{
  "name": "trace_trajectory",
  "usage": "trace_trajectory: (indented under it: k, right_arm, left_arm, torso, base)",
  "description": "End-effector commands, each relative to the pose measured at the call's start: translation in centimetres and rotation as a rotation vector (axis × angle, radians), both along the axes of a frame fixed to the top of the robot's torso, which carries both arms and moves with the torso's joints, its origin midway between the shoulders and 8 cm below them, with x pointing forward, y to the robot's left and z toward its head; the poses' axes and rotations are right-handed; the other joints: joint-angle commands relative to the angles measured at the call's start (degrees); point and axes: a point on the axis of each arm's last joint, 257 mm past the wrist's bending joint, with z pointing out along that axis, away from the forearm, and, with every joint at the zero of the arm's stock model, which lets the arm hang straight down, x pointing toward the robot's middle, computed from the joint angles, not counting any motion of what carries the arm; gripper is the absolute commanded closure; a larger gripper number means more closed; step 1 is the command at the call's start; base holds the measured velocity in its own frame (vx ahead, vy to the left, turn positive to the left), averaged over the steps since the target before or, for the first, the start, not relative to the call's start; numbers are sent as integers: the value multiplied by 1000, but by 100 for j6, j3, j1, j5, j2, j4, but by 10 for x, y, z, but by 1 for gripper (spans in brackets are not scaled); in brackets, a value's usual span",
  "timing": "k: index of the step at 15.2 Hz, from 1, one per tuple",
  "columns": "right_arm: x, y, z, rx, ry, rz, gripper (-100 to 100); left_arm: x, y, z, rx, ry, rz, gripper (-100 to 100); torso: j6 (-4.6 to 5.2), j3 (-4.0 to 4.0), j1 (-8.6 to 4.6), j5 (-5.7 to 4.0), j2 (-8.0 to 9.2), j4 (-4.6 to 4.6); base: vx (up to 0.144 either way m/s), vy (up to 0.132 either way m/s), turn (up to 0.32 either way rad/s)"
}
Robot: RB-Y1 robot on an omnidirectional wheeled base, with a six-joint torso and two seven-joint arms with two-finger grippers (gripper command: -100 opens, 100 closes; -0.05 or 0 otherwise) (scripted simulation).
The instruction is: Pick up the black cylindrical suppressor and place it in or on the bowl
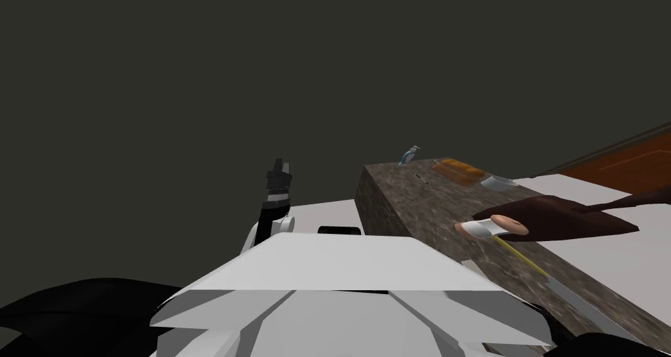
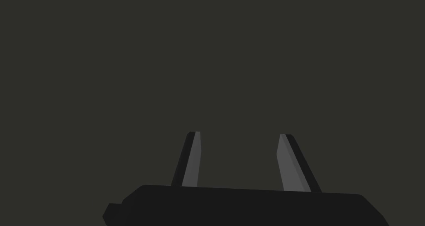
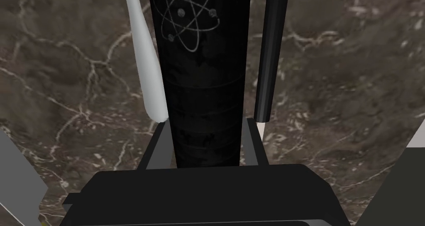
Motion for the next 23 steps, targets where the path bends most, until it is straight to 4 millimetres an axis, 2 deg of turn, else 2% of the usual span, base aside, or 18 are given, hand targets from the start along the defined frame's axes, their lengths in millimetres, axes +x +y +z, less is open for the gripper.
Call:
trace_trajectory:
  k: [1, 5, 8, 9, 11, 23]
  right_arm:
    - [2, -5, 7, 3, -2, -17, 100]
    - [5, -14, 23, 6, -8, -53, 100]
    - [9, -25, 41, 9, -16, -94, 100]
    - [9, -25, 41, 9, -16, -94, 100]
    - [13, -32, 55, 13, -22, -120, 100]
    - [29, -51, 101, 26, -53, -191, 100]
  left_arm:
    - [0, 0, 0, 0, 0, 0, 0]
    - [0, 0, 0, 0, 0, 0, 0]
    - [0, 0, 0, 0, 0, 0, 0]
    - [0, 0, 0, 0, 0, 0, 0]
    - [0, 0, 0, 0, 0, 0, 0]
    - [0, 0, 0, 0, 0, 0, 0]
  torso:
    - [0, 0, 0, 0, 0, 0]
    - [-8, -5, -8, 3, -9, -1]
    - [-5, -6, -4, 5, -10, -2]
    - [-7, -6, -2, 7, -10, -3]
    - [-2, -4, -2, 6, -6, -2]
    - [0, -1, 11, 18, 0, -2]
  base:
    - [-22, 0, 160]
    - [-20, -3, 147]
    - [-24, 0, 141]
    - [-31, -4, 136]
    - [-38, -6, 130]
    - [-40, -4, 100]
